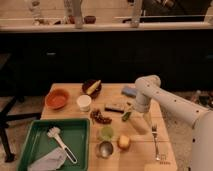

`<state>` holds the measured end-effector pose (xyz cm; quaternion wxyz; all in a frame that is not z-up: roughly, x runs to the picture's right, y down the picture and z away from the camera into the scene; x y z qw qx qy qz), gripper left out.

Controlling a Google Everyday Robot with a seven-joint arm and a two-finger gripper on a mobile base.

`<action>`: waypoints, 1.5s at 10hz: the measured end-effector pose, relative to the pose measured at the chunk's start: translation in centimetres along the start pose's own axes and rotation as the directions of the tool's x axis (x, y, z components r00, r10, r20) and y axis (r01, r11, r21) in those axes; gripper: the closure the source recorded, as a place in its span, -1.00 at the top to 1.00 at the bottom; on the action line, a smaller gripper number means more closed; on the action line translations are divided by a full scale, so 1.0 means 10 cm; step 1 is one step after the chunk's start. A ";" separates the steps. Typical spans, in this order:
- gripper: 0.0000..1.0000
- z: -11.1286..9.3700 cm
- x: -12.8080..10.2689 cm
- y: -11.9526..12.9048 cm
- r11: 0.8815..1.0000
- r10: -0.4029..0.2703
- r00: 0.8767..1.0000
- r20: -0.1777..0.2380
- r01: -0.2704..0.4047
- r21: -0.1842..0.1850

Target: Place pepper in red bowl

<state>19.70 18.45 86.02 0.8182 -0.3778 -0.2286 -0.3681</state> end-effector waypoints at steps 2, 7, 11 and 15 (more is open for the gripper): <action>0.86 0.05 -0.01 -0.01 1.000 -0.009 1.000 0.008 0.009 -0.015; 0.86 0.14 -0.03 -0.06 0.999 -0.026 1.000 0.018 0.026 -0.042; 0.70 0.16 0.02 -0.09 0.999 -0.024 0.999 0.022 0.025 -0.040; -0.07 0.14 0.04 -0.09 0.999 -0.026 0.999 0.032 0.027 -0.025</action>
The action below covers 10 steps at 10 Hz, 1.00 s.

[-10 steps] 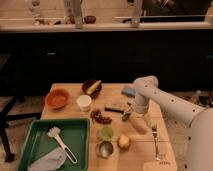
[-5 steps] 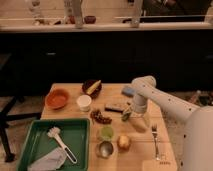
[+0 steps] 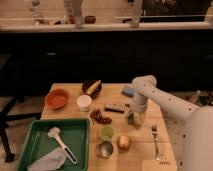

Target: Place pepper in red bowl

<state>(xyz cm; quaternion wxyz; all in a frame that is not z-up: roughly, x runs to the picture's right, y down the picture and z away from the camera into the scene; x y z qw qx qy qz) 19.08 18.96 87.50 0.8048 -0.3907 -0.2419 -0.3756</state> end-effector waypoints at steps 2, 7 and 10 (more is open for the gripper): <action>-0.46 -0.03 0.00 0.01 1.000 0.000 1.000 0.004 0.000 0.014; -1.00 -0.23 -0.09 0.04 0.998 0.002 1.000 -0.012 -0.001 0.068; -1.00 -0.49 -0.27 -0.03 0.989 0.050 0.997 -0.060 -0.042 0.140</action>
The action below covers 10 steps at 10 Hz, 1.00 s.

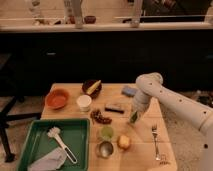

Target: Place pepper in red bowl

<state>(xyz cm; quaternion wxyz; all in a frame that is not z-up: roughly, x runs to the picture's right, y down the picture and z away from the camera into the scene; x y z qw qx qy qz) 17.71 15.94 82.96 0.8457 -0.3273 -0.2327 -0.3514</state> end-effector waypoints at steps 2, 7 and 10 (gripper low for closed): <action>-1.00 -0.10 -0.11 -0.07 0.998 0.021 1.000 0.009 -0.022 0.057; -1.00 -0.41 -0.50 -0.31 0.978 -0.016 0.991 0.130 -0.012 0.206; -1.00 -0.49 -0.83 -0.69 0.967 -0.086 0.986 0.144 0.048 0.249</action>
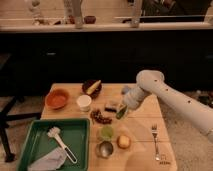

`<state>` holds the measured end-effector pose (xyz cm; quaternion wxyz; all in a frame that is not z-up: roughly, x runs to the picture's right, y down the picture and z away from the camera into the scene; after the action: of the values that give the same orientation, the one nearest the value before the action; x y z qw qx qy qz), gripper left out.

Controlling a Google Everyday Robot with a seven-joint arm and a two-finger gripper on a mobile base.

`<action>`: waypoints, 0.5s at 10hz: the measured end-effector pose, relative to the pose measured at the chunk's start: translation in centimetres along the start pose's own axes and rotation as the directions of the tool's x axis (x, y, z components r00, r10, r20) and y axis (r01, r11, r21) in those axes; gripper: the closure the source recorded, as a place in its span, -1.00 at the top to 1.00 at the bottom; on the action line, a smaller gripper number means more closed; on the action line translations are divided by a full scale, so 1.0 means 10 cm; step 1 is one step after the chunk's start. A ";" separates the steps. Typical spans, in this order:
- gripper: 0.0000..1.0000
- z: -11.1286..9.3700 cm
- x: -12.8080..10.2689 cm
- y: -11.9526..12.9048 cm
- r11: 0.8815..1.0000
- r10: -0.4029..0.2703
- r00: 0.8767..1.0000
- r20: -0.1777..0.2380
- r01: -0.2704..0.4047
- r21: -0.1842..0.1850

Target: Place pepper in red bowl

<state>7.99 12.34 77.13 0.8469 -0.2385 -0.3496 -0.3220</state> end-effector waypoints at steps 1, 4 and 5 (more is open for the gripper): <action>-1.00 0.02 -0.08 -0.13 1.000 -0.016 1.000 0.004 0.016 0.007; -1.00 0.03 -0.25 -0.55 0.997 -0.064 0.998 0.004 0.064 0.042; -1.00 0.00 -0.26 -0.62 0.996 -0.068 0.998 -0.001 0.068 0.053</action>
<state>2.18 9.13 76.36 0.8413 -0.2041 -0.3664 -0.3410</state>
